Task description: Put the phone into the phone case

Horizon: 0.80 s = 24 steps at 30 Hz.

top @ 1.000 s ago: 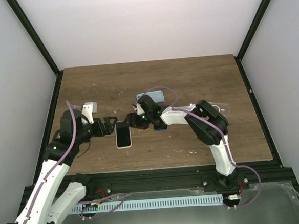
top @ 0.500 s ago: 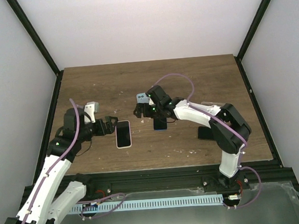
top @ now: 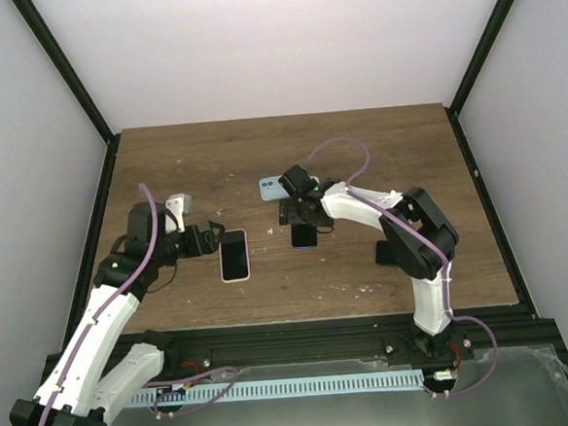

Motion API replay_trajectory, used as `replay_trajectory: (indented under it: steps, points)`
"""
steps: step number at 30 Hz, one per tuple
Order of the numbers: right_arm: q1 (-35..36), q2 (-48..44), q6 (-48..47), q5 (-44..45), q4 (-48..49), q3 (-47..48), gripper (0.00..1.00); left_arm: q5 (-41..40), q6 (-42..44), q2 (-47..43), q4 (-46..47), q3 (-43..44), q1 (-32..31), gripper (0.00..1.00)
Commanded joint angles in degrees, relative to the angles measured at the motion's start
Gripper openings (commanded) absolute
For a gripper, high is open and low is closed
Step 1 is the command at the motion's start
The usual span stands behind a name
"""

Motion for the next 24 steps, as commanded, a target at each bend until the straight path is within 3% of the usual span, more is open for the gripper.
replay_trajectory:
  steps: [1,11,16,21,24]
  points:
    - [-0.5,1.6,1.0,5.3,-1.2,2.7,1.0,-0.7,-0.3,-1.1,1.0,0.0,0.3,0.91]
    - [-0.5,5.6,-0.7,4.2,-1.3,3.7,0.97,-1.1,-1.1,-0.9,1.5,-0.6,0.3,0.89]
    - [-0.5,5.9,-1.8,3.2,-0.3,2.5,0.89,-1.5,-4.4,0.4,3.2,-1.2,0.3,0.85]
    - [-0.5,5.1,-3.5,5.4,-1.9,1.9,0.7,-3.2,-11.0,3.5,6.7,-2.1,0.3,0.79]
    - [-0.5,3.4,-4.6,6.4,-2.6,0.6,0.67,-1.5,-10.9,7.6,10.4,-2.6,0.3,0.78]
